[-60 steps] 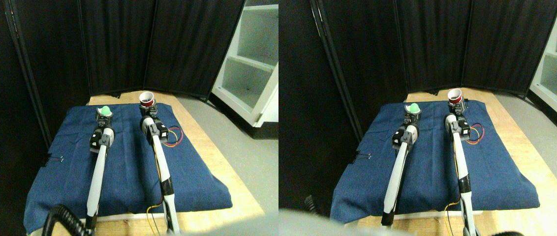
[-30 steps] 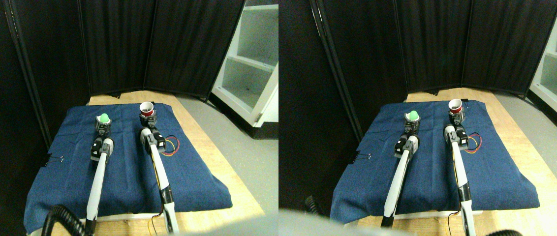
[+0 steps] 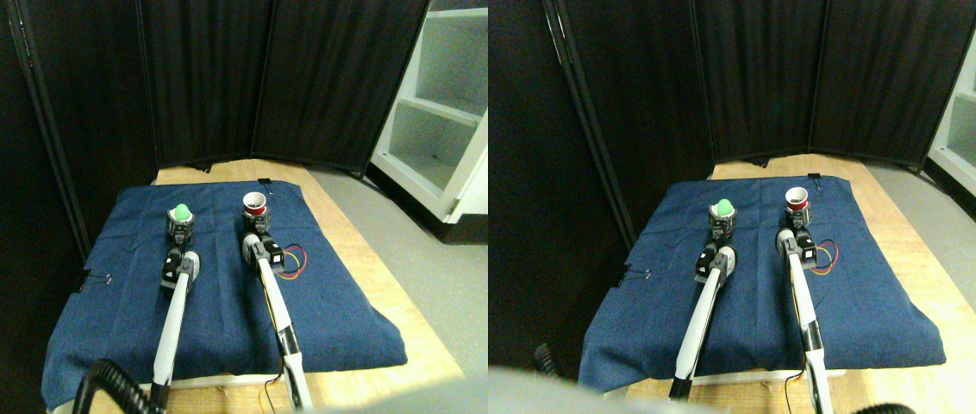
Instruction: Pour (bimanual)
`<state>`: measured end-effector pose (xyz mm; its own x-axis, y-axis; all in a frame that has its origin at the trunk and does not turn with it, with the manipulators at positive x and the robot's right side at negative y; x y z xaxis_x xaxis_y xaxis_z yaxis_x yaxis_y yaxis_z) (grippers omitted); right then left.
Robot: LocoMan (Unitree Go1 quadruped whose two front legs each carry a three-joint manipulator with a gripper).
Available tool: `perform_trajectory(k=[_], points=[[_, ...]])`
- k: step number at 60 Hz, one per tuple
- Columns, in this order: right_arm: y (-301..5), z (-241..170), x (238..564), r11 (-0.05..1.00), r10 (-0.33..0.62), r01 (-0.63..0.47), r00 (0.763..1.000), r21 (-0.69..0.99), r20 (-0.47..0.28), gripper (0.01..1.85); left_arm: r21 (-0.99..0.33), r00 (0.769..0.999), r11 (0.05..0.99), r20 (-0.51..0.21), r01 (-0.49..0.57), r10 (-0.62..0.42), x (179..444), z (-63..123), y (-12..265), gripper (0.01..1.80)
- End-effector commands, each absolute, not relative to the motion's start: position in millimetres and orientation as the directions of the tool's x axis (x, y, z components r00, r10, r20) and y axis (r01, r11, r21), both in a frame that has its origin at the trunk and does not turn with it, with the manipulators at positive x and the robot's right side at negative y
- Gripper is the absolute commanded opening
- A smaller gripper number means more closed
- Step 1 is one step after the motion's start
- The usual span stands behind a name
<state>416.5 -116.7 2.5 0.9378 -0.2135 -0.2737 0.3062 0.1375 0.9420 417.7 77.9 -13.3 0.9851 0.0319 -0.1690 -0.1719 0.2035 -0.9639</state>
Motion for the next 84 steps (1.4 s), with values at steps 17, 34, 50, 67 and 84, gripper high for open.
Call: perform_trajectory(k=[17,34,50,67,84], points=[[-122,1,421,0.087,-0.242,0.296,0.932,0.951,-0.268,0.33,-0.965,0.987,0.206,-0.153,-0.161,0.055,421,-20.7,81,0.33],[-124,-1,421,0.063,-0.229,0.359,0.913,0.931,-0.337,0.49,-0.956,0.973,0.209,-0.176,-0.204,0.149,419,-26.6,81,0.33],[-127,-3,419,0.067,-0.107,0.445,0.893,0.893,-0.437,1.04,-0.945,0.964,0.214,-0.217,-0.246,0.151,413,-26.3,83,0.89],[-126,-2,419,0.035,-0.084,0.461,0.885,0.887,-0.457,1.37,-0.933,0.962,0.244,-0.238,-0.265,0.136,408,-25.4,88,1.11],[-125,2,410,0.038,-0.062,0.442,0.896,0.896,-0.44,1.54,-0.931,0.968,0.271,-0.22,-0.244,0.117,403,-23.4,91,1.47]])
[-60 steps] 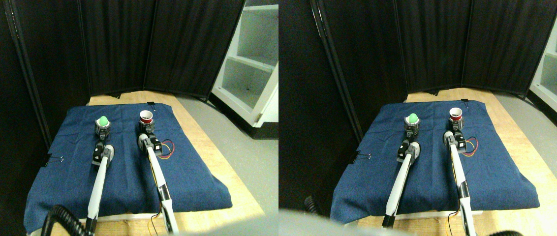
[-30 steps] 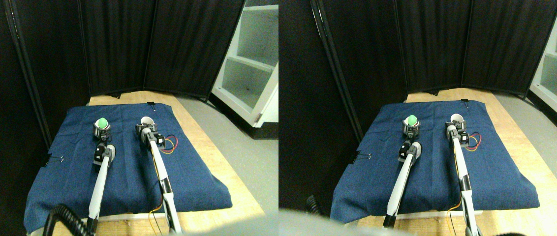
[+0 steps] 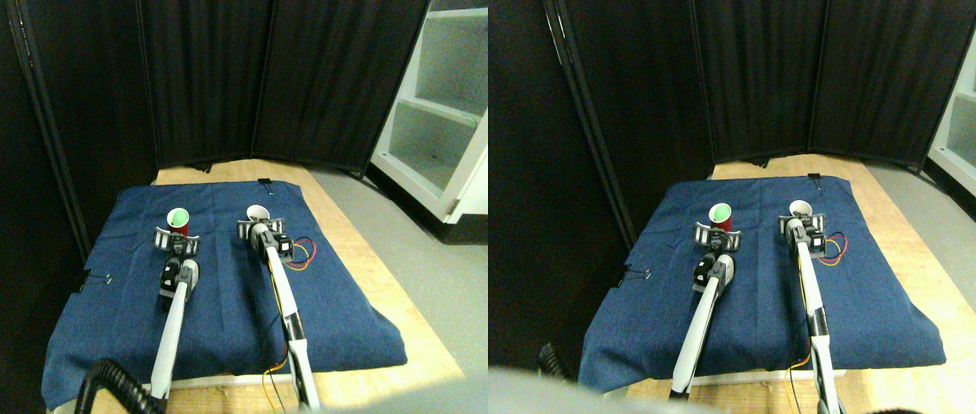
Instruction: Pour (bimanual)
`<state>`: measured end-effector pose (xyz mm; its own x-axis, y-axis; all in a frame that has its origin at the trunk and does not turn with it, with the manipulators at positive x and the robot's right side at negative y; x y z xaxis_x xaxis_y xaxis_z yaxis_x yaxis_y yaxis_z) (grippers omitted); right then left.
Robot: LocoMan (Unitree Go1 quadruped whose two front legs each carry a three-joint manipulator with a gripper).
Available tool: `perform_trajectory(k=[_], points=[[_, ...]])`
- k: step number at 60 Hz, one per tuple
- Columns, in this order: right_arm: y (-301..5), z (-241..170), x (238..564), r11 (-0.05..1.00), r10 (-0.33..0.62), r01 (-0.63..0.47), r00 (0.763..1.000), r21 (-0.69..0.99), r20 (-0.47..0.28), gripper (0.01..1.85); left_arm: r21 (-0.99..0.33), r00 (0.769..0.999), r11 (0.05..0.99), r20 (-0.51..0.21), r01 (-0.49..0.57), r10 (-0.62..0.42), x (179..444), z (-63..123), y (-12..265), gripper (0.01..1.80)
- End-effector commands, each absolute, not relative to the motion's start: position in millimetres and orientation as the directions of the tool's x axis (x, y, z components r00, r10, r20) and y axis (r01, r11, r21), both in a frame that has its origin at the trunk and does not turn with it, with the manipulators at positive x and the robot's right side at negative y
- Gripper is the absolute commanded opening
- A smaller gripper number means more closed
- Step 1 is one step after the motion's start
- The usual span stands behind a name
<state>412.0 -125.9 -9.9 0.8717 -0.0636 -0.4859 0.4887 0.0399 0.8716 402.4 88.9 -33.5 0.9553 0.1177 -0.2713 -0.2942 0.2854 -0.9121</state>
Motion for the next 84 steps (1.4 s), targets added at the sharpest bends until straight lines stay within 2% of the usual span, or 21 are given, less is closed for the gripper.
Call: perform_trajectory(k=[1,12,14,22,28,32,39,47,50,53,55,58,61,63,68,70,73,75,79,84], points=[[-125,3,409,0.045,-0.062,0.438,0.898,0.898,-0.435,1.53,-0.933,0.969,0.265,-0.219,-0.242,0.116,402,-22.4,91,1.46],[-124,10,399,0.046,-0.061,0.404,0.914,0.914,-0.401,1.47,-0.945,0.976,0.248,-0.192,-0.212,0.102,394,-14.7,92,1.4],[-124,13,395,0.05,-0.056,0.384,0.923,0.922,-0.382,1.45,-0.95,0.979,0.24,-0.182,-0.199,0.092,390,-11.0,92,1.38],[-121,25,384,0.086,-0.06,0.326,0.945,0.942,-0.322,1.35,-0.968,0.989,0.202,-0.137,-0.146,0.059,380,5.6,92,1.25],[-119,36,377,0.105,-0.074,0.288,0.957,0.952,-0.281,1.19,-0.973,0.992,0.198,-0.115,-0.122,0.046,372,20.5,93,1.11],[-119,43,374,0.104,-0.081,0.277,0.959,0.955,-0.27,1.14,-0.972,0.994,0.207,-0.103,-0.109,0.039,367,30.0,93,1.1],[-120,50,369,0.125,-0.067,0.259,0.965,0.958,-0.252,1.21,-0.971,0.995,0.214,-0.101,-0.103,0.02,358,38.2,95,1.11],[-123,54,364,0.145,-0.072,0.244,0.969,0.959,-0.235,1.17,-0.967,0.995,0.238,-0.095,-0.093,0.001,349,42.9,96,1.17],[-125,55,363,0.148,-0.082,0.226,0.973,0.963,-0.216,1.0,-0.961,0.996,0.266,-0.085,-0.075,-0.024,345,44.9,97,1.18],[-126,58,360,0.162,-0.104,0.207,0.976,0.965,-0.192,0.75,-0.955,0.997,0.295,-0.062,-0.045,-0.049,341,47.1,98,1.22],[-126,59,359,0.164,-0.111,0.206,0.976,0.965,-0.189,0.7,-0.953,0.997,0.299,-0.057,-0.039,-0.051,340,47.5,99,1.21],[-125,62,357,0.169,-0.128,0.186,0.978,0.968,-0.166,0.45,-0.952,0.998,0.306,-0.014,0.003,-0.054,336,50.6,99,1.04],[-125,65,354,0.15,-0.129,0.173,0.979,0.973,-0.155,0.33,-0.946,0.999,0.323,0.013,0.027,-0.046,334,53.0,99,0.99],[-125,67,352,0.155,-0.137,0.159,0.981,0.975,-0.138,0.33,-0.942,0.999,0.334,0.028,0.038,-0.035,333,54.3,99,1.05],[-125,70,350,0.137,-0.136,0.146,0.983,0.98,-0.128,0.33,-0.939,0.999,0.339,0.047,0.052,-0.025,330,56.6,99,1.08],[-124,72,349,0.161,-0.139,0.141,0.983,0.977,-0.119,0.33,-0.94,0.998,0.336,0.06,0.064,-0.02,331,56.9,100,1.09],[-124,74,348,0.155,-0.125,0.132,0.986,0.979,-0.113,0.33,-0.942,0.996,0.327,0.087,0.079,0.01,331,57.3,99,1.03],[-124,76,347,0.185,-0.117,0.117,0.988,0.976,-0.097,0.33,-0.943,0.992,0.317,0.117,0.099,0.037,331,57.7,98,0.92],[-124,76,346,0.199,-0.112,0.105,0.99,0.974,-0.083,0.33,-0.941,0.992,0.322,0.125,0.107,0.036,332,57.8,98,0.82],[-125,76,346,0.184,-0.103,0.095,0.992,0.978,-0.077,0.33,-0.942,0.991,0.318,0.127,0.111,0.032,333,57.0,98,0.8]])
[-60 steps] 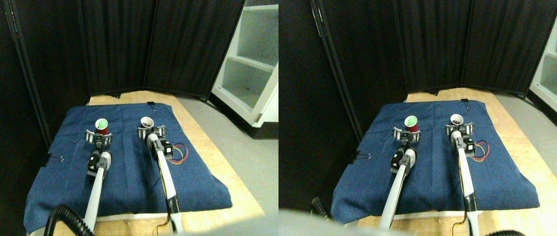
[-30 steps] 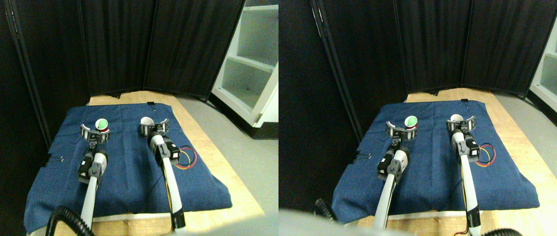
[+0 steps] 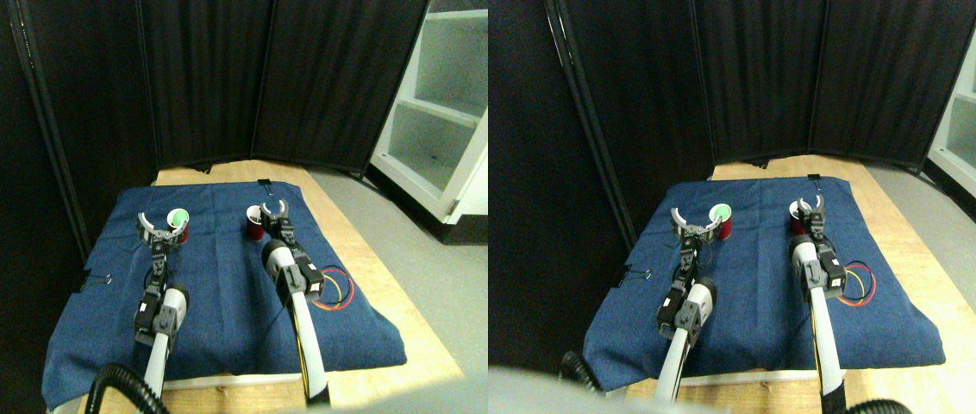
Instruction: Pour (bimanual)
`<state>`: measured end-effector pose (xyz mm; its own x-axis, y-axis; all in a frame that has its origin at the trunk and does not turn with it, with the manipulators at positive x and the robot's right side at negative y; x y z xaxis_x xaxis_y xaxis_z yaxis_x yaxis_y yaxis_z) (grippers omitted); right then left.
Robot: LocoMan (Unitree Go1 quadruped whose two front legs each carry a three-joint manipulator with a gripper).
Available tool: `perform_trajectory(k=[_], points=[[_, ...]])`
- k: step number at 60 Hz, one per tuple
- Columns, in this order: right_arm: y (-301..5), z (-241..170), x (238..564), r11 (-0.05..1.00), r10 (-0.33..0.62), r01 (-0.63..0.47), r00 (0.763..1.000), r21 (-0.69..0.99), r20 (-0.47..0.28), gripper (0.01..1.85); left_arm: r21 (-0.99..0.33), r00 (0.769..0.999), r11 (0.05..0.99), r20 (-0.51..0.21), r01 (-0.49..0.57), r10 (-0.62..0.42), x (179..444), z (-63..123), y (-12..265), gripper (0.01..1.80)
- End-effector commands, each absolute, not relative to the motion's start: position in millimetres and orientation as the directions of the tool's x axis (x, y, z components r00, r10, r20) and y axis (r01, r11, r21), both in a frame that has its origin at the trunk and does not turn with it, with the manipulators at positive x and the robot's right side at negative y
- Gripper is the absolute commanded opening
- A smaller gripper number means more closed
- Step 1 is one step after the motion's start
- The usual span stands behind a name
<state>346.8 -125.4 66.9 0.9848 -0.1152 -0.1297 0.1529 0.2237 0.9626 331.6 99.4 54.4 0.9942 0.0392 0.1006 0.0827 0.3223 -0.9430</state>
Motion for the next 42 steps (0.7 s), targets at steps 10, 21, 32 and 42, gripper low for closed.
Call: perform_trajectory(k=[10,21,32,42], points=[[-124.3,75.4,347.2,0.182,-0.121,0.104,0.989,0.978,-0.083,0.33,-0.95,0.991,0.289,0.129,0.119,0.017,336.1,54.0,95.9,0.81],[-123.1,73.5,349.6,0.195,-0.127,0.103,0.989,0.975,-0.079,0.33,-0.955,0.992,0.269,0.127,0.122,0.001,338.4,50.2,93.7,0.69],[-122.9,70.3,353.5,0.181,-0.129,0.116,0.987,0.977,-0.093,0.33,-0.952,0.991,0.285,0.085,0.11,-0.098,337.7,50.5,94.3,1.14],[-123.0,70.4,354.4,0.179,-0.133,0.121,0.986,0.976,-0.098,0.33,-0.951,0.979,0.294,0.035,0.094,-0.199,340.6,49.5,97.7,1.54]])
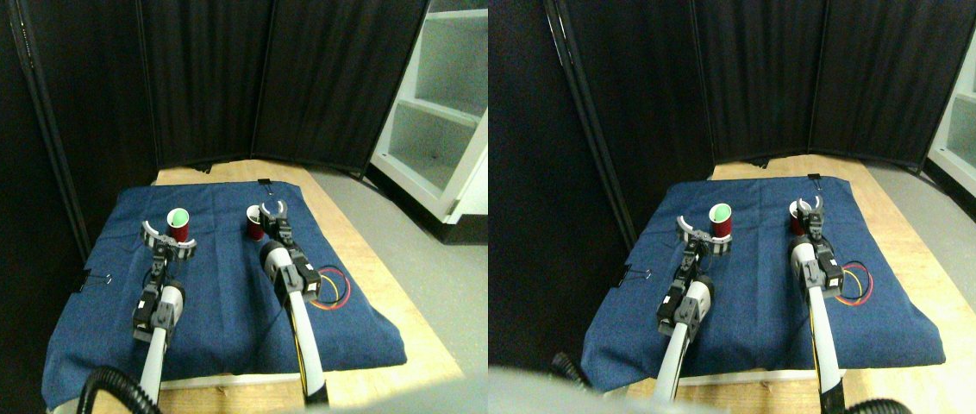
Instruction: Pour (bimanual)
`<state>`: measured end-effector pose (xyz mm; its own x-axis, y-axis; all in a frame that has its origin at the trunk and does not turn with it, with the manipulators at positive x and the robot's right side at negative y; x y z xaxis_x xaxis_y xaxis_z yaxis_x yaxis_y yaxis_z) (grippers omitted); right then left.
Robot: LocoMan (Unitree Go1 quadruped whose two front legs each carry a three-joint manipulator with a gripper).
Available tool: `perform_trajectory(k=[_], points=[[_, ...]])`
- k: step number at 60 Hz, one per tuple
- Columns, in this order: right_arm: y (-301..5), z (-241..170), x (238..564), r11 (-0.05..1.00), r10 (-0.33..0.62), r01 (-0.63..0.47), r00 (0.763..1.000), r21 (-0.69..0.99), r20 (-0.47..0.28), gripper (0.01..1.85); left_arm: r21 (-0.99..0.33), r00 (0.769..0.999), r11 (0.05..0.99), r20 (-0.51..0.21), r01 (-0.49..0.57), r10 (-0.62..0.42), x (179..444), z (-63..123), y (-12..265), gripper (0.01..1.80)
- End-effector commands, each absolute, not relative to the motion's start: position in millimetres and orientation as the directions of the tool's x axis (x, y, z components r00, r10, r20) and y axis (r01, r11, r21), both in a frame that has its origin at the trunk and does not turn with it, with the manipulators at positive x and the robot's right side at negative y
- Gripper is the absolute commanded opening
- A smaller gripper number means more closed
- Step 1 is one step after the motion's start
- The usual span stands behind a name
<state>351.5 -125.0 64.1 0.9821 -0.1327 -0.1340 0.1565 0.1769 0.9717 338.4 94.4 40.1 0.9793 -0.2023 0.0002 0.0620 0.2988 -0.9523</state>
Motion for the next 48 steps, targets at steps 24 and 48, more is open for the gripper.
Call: perform_trajectory(k=[24,48], points=[[-125.1,68.6,354.3,0.182,-0.147,0.123,0.984,0.976,-0.096,0.33,-0.951,0.994,0.292,0.102,0.105,-0.025,342.1,52.6,91.6,1.0],[-125.6,68.5,354.1,0.165,-0.14,0.122,0.985,0.979,-0.099,0.33,-0.961,0.993,0.249,0.117,0.121,-0.034,341.1,54.5,90.1,0.87]])
